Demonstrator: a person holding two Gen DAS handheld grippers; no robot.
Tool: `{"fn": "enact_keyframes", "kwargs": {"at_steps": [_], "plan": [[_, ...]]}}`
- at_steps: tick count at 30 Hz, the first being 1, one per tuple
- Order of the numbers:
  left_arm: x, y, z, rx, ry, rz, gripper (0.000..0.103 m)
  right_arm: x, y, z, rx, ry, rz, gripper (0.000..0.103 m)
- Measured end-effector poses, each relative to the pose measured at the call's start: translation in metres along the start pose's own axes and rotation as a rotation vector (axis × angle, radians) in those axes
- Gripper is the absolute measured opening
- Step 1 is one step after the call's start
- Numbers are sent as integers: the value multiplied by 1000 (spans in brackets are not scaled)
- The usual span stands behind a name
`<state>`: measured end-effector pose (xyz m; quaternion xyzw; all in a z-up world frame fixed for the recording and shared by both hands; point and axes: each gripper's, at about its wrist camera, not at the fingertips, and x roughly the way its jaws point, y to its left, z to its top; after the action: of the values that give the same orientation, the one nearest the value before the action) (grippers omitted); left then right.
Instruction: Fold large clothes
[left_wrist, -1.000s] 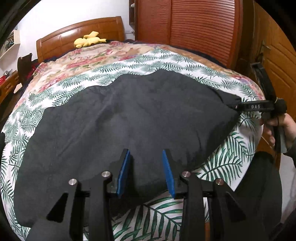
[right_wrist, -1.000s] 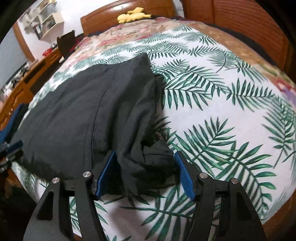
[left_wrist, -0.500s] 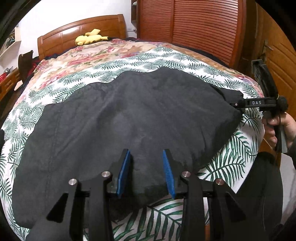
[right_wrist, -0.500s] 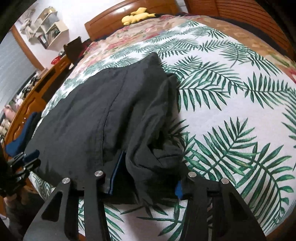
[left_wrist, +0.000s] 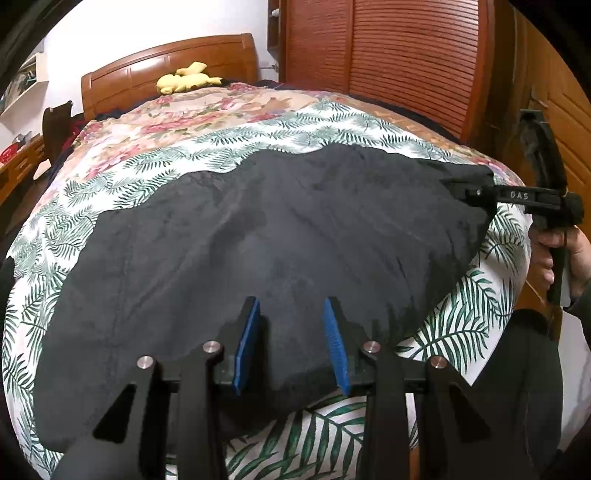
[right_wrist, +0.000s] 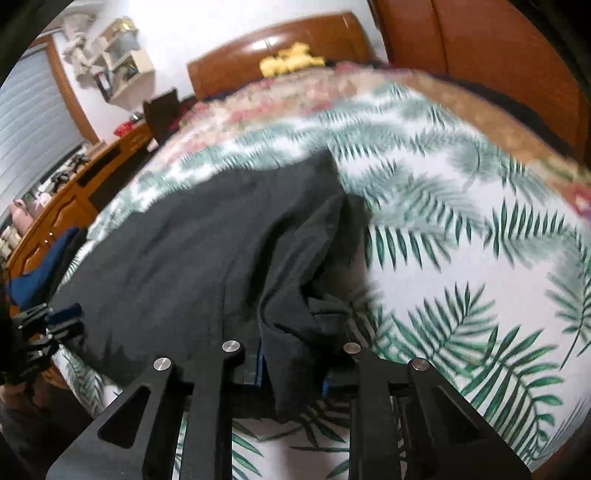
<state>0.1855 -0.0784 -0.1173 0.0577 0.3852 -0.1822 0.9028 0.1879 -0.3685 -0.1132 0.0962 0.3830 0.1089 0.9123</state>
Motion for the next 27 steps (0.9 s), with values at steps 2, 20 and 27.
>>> {"fn": "enact_keyframes", "kwargs": {"at_steps": [2, 20, 27], "plan": [[-6, 3, 1, -4, -6, 10, 34, -7, 10, 8, -21, -27, 11, 18], [-78, 52, -3, -70, -147, 66, 34, -8, 142, 51, -241, -120, 190, 14], [-96, 81, -19, -114, -162, 93, 34, 12, 173, 58, -270, -92, 199, 14]]}}
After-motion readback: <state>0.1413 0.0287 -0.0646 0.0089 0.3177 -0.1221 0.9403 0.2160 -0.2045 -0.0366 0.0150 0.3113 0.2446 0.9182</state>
